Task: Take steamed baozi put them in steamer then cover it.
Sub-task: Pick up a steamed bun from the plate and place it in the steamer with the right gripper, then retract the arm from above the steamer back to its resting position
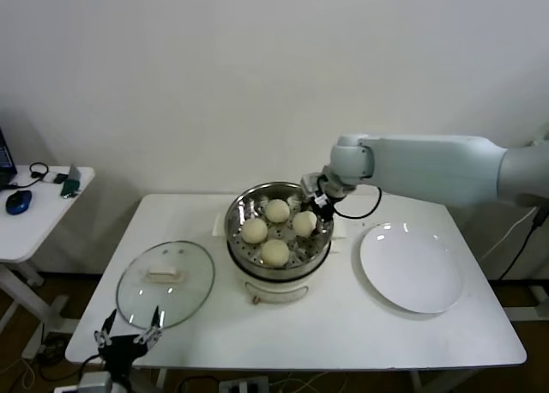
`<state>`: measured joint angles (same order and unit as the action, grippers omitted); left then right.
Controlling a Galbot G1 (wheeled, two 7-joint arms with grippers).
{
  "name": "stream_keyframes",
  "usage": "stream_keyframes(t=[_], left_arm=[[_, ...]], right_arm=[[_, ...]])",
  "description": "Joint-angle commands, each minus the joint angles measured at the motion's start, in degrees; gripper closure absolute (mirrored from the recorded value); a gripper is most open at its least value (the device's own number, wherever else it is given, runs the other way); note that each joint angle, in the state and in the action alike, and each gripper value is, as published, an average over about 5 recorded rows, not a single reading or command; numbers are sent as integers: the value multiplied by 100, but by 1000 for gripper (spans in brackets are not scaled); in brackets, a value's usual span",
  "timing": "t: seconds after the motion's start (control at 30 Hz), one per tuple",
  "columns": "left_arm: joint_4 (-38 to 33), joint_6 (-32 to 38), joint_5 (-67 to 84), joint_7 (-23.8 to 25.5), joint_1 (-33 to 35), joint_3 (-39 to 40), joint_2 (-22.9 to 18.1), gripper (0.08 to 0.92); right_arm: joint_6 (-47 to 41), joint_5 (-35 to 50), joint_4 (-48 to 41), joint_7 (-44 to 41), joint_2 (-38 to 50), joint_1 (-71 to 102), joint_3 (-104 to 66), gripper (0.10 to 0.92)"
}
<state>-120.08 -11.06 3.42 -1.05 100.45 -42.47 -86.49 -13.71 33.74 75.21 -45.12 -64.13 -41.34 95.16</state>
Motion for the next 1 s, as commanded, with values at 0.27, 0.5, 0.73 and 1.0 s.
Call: stream_keyframes(t=[0.27, 0.5, 0.73, 1.0], left_arm=[[28, -15, 13, 3, -75, 20, -3, 177], [8, -29, 45, 0, -57, 13, -1, 177], [-26, -89, 94, -1, -62, 43, 32, 177], [51, -45, 130, -85, -195, 63, 260, 177]], right_arm=[[-71, -126, -197, 142, -299, 217, -23, 283], [78, 291, -169, -342, 9, -176, -292, 207], [78, 2246, 215, -194, 1048, -484, -1134, 202], [-506, 2052, 769, 3697, 2327, 1953, -4326, 203]])
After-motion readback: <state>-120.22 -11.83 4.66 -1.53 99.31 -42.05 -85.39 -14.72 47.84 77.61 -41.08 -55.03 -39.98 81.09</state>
